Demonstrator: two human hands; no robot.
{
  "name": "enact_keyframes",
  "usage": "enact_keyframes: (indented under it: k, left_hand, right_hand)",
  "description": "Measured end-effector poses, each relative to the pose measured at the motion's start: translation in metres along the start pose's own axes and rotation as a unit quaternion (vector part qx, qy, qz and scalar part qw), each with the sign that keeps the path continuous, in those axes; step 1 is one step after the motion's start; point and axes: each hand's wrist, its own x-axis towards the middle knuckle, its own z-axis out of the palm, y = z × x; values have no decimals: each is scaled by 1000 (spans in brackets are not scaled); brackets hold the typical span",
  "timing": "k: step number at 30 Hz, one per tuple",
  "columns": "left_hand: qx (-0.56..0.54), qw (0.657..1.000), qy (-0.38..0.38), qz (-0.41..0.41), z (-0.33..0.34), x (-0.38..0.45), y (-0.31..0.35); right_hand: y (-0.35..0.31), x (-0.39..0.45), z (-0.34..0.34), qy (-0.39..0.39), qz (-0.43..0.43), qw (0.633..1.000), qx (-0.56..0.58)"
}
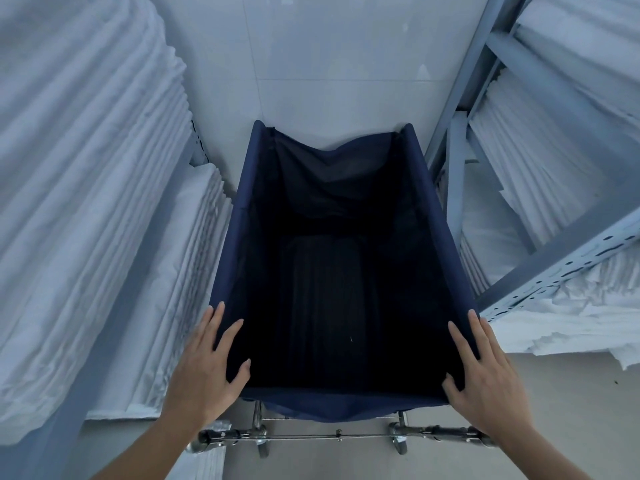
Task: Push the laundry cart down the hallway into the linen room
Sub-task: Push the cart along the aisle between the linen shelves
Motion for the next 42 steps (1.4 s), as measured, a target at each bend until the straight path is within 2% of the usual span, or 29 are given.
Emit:
enact_keyframes:
  k: [42]
  left_hand:
    - [20, 999, -31, -11, -7, -1, 4]
  right_hand:
    - [-2, -1, -3, -13, -4, 1000, 6]
